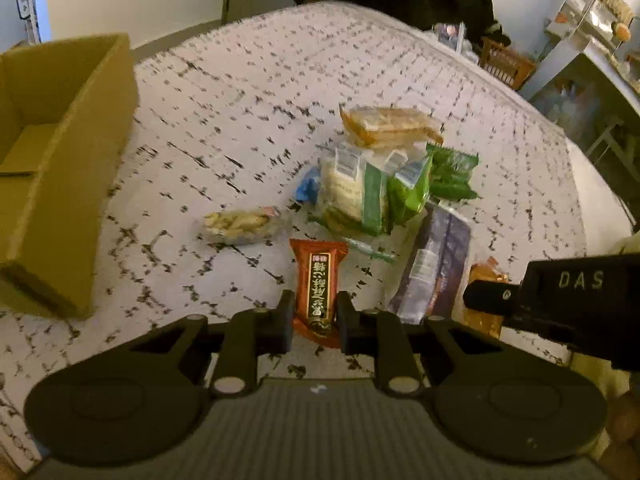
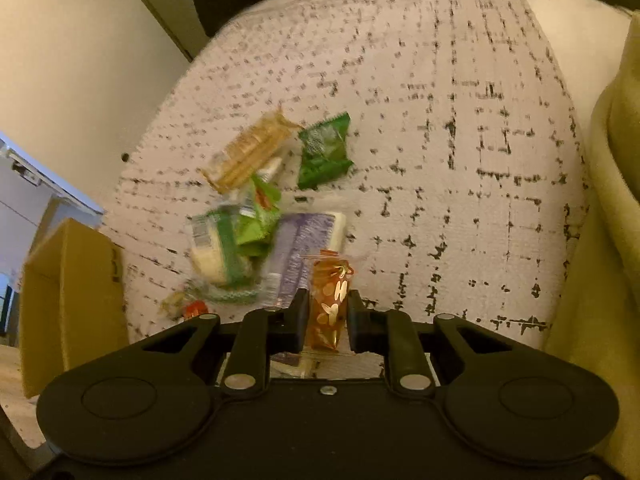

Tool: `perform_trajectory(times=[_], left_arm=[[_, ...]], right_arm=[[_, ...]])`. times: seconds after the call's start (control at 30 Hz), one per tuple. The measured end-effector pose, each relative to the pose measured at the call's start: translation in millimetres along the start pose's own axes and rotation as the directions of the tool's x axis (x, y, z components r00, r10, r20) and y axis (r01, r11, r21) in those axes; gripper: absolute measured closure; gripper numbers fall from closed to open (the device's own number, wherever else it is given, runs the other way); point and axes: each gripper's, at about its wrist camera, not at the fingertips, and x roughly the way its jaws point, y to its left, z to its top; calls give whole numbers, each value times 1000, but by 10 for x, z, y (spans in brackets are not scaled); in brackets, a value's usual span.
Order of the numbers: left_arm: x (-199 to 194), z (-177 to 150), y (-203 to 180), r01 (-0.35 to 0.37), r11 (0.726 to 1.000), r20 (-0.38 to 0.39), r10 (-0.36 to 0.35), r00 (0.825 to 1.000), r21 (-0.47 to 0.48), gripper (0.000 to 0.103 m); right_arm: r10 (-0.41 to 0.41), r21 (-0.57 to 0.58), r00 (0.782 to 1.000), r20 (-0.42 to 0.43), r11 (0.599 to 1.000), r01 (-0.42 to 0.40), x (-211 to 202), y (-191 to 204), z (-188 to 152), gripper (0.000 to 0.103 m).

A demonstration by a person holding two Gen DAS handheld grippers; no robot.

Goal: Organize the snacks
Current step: 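Grasp the red snack bar with the left tool while the right tool grasps the orange packet, then carry both snacks into the cardboard box and open both tools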

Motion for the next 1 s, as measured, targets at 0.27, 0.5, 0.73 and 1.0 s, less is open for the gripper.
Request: perform_trajectory(times=[0.27, 0.5, 0.73, 1.0], left_arm=[[-427, -5, 119, -10, 999, 69, 13, 998, -31, 84], [-857, 103, 286, -13, 998, 160, 24, 987, -68, 84], [-1234, 203, 458, -28, 994, 261, 54, 964, -104, 84], [-1487, 304, 675, -38, 989, 326, 83, 942, -142, 84]], right_arm=[[80, -19, 993, 88, 997, -79, -246, 89, -2, 84], [161, -89, 975, 154, 985, -149, -429, 285, -1, 84], [245, -162, 948, 201, 963, -215, -532, 556, -8, 84], [350, -232, 919, 181, 923, -306, -566, 880, -27, 84]])
